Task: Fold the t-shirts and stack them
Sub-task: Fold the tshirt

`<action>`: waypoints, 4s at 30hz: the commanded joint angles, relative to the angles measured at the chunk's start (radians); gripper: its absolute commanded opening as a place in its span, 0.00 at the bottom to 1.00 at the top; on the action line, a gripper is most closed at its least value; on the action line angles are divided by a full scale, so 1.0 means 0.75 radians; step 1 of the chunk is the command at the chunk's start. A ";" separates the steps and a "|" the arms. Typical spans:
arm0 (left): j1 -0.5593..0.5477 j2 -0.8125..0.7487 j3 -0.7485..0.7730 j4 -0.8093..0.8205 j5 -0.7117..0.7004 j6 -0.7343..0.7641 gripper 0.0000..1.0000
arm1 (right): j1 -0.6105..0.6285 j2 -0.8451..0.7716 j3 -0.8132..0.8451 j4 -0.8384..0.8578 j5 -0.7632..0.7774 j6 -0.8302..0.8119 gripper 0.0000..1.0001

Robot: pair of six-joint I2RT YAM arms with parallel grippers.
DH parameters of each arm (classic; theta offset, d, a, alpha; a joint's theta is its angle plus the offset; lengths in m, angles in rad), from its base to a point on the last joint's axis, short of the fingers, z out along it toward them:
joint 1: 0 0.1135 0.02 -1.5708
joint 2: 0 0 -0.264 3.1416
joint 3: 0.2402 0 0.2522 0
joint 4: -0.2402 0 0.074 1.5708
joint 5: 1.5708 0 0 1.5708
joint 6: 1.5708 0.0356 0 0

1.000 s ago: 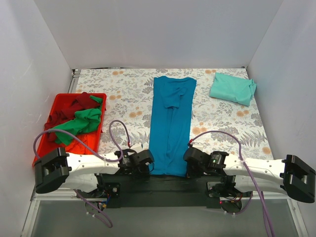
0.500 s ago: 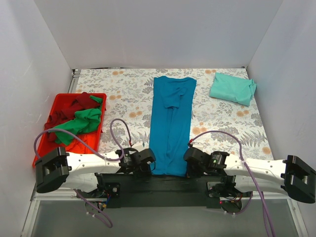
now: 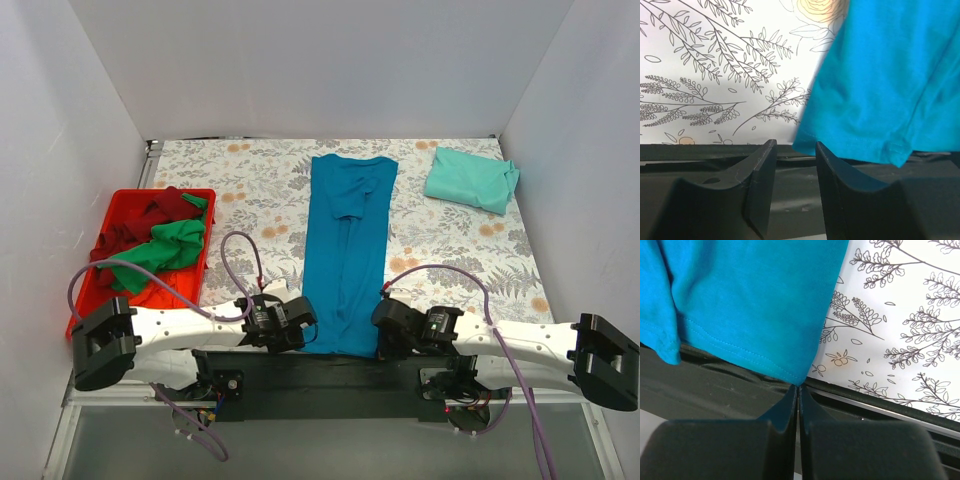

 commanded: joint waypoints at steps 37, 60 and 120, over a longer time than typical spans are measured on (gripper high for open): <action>0.135 0.035 0.179 0.318 -0.110 0.087 0.00 | -0.118 -0.061 0.363 -0.153 0.341 -0.213 0.01; 0.787 0.634 0.604 0.742 0.254 0.610 0.00 | -0.834 0.622 0.854 0.234 0.104 -0.824 0.01; 0.828 0.438 0.279 0.719 0.283 0.629 0.79 | -1.010 0.490 0.468 0.299 -0.379 -0.869 0.47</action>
